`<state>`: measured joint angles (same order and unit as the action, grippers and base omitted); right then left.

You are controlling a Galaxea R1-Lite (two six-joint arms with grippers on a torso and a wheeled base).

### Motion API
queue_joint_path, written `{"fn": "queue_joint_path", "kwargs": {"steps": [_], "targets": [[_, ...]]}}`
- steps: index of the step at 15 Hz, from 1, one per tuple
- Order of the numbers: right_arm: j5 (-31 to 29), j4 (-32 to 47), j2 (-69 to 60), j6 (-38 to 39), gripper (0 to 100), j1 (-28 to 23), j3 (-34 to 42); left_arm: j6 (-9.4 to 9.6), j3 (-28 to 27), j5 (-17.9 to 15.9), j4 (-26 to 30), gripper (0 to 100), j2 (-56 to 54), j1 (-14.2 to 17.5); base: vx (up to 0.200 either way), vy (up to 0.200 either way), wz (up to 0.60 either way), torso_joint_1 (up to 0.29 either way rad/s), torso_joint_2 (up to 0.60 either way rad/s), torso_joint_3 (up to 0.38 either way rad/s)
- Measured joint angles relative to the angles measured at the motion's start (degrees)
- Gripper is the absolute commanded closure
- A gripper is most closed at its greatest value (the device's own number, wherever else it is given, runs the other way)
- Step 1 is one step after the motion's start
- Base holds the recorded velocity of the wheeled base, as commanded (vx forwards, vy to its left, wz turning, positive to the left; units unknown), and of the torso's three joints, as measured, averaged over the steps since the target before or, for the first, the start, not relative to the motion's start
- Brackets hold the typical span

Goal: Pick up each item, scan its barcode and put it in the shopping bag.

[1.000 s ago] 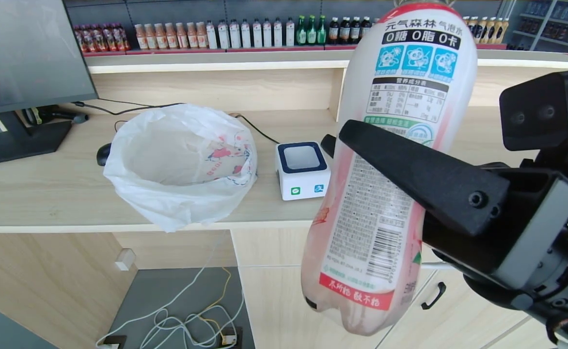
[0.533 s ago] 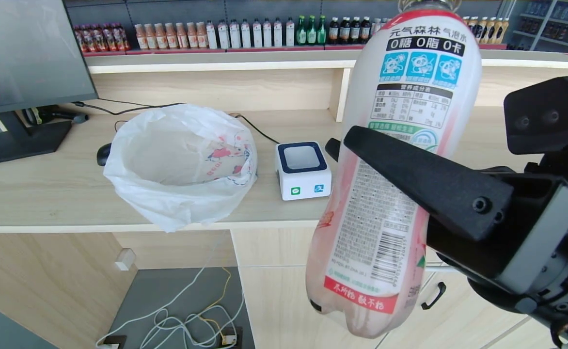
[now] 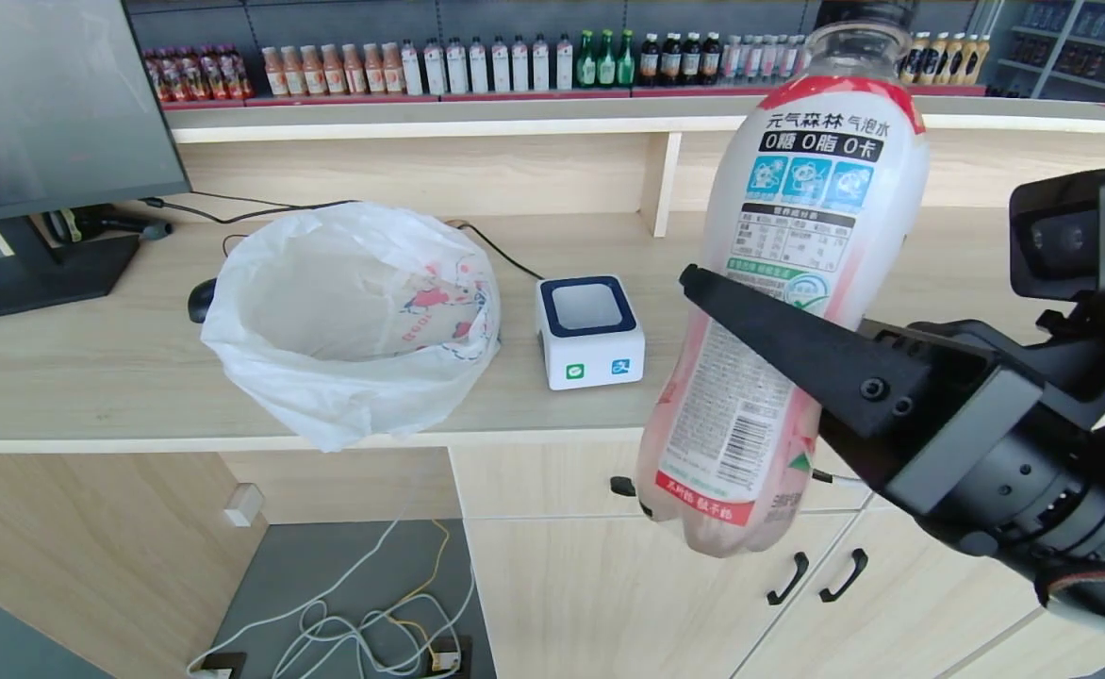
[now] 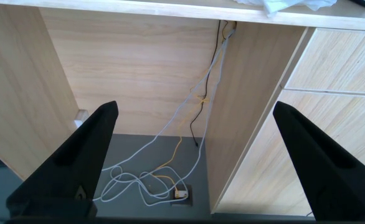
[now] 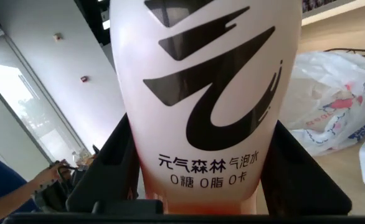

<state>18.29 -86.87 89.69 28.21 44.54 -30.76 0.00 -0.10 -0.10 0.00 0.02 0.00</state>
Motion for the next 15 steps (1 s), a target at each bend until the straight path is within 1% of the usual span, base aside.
{"fn": "queue_joint_path", "kwargs": {"steps": [4,7,10,12,15], "targets": [[-0.2,0.3,0.0,-8.3,100,-4.0,2.2,0.0,0.0,0.0,0.0,0,0.0,0.0,0.0,0.0,0.0,0.0,0.0,0.0],[-1.2,0.2,0.1,-13.8,100,-5.2,3.5,0.0,0.0,0.0,0.0,0,0.0,0.0,0.0,0.0,0.0,0.0,0.0,0.0],[-6.8,0.3,0.6,-19.4,100,-5.5,4.7,0.0,0.0,0.0,0.0,0,0.0,0.0,0.0,0.0,0.0,0.0,0.0,0.0],[-11.6,0.6,1.0,-23.5,100,-5.5,4.8,0.0,0.0,0.0,0.0,0,0.0,0.0,0.0,0.0,0.0,0.0,0.0,0.0],[-21.0,2.4,1.4,-29.3,100,-5.6,4.4,0.0,0.0,0.0,0.0,0,0.0,0.0,0.0,0.0,0.0,0.0,0.0,0.0]]}}
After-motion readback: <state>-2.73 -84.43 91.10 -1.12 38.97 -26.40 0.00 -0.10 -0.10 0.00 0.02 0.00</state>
